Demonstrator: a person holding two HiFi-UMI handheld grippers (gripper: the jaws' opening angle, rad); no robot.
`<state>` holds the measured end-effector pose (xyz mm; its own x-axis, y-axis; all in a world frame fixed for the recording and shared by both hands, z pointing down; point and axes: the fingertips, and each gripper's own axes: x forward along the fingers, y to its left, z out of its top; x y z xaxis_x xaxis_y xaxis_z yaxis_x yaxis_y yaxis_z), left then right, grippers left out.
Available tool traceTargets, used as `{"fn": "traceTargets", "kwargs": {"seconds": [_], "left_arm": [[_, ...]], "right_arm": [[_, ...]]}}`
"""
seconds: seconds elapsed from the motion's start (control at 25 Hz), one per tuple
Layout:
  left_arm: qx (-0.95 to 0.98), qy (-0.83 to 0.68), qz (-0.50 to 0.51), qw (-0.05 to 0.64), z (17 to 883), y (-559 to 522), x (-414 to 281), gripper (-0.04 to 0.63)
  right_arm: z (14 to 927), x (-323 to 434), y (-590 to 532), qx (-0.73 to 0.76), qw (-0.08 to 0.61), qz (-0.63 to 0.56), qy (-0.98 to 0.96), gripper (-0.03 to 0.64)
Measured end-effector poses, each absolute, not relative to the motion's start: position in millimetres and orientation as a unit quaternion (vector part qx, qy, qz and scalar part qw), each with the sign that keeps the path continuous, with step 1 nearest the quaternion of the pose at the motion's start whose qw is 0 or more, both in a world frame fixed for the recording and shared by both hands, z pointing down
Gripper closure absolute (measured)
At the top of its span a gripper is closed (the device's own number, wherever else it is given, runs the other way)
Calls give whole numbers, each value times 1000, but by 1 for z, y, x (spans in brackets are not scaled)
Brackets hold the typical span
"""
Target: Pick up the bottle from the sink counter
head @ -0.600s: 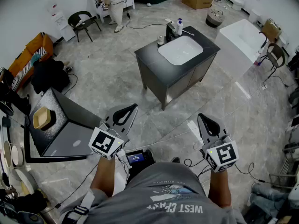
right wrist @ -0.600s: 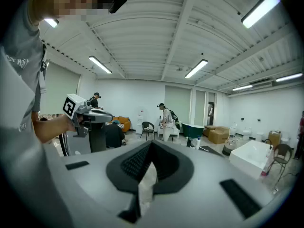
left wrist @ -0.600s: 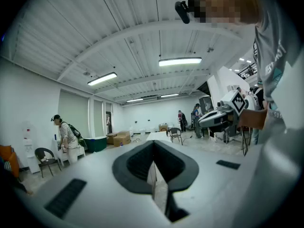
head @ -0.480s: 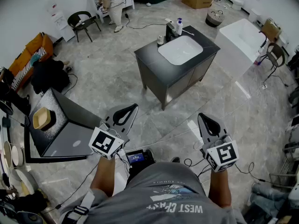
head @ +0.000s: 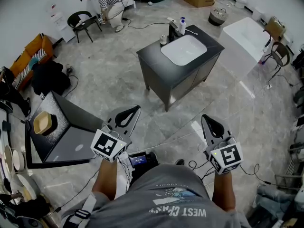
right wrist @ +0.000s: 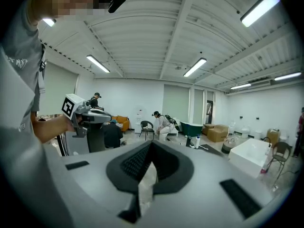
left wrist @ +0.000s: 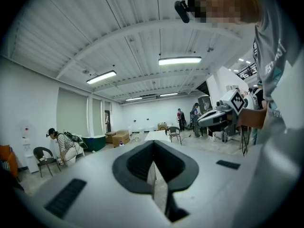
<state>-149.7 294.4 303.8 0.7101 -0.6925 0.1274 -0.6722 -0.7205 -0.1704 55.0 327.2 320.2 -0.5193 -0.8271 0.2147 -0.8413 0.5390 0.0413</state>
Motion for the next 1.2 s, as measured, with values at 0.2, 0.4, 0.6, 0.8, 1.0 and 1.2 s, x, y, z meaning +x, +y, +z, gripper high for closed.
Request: {"fn": "traceTargets", "kwargs": {"seconds": [0.2, 0.4, 0.6, 0.8, 1.0, 1.2], "left_arm": [[-925, 364, -92, 52, 306, 289, -158, 592], [-928, 358, -91, 50, 310, 279, -172, 592], [-933, 346, -86, 50, 311, 269, -183, 592], [-938, 334, -84, 46, 315, 260, -180, 592], [-938, 334, -84, 40, 322, 246, -179, 592], [-929, 355, -96, 34, 326, 227, -179, 592]], "right_arm": [[321, 48, 320, 487, 97, 41, -867, 615], [319, 39, 310, 499, 74, 49, -862, 615], [316, 29, 303, 516, 68, 49, -853, 615], [318, 28, 299, 520, 78, 50, -849, 615], [323, 35, 282, 523, 81, 55, -846, 615], [326, 38, 250, 505, 77, 59, -858, 615]]}}
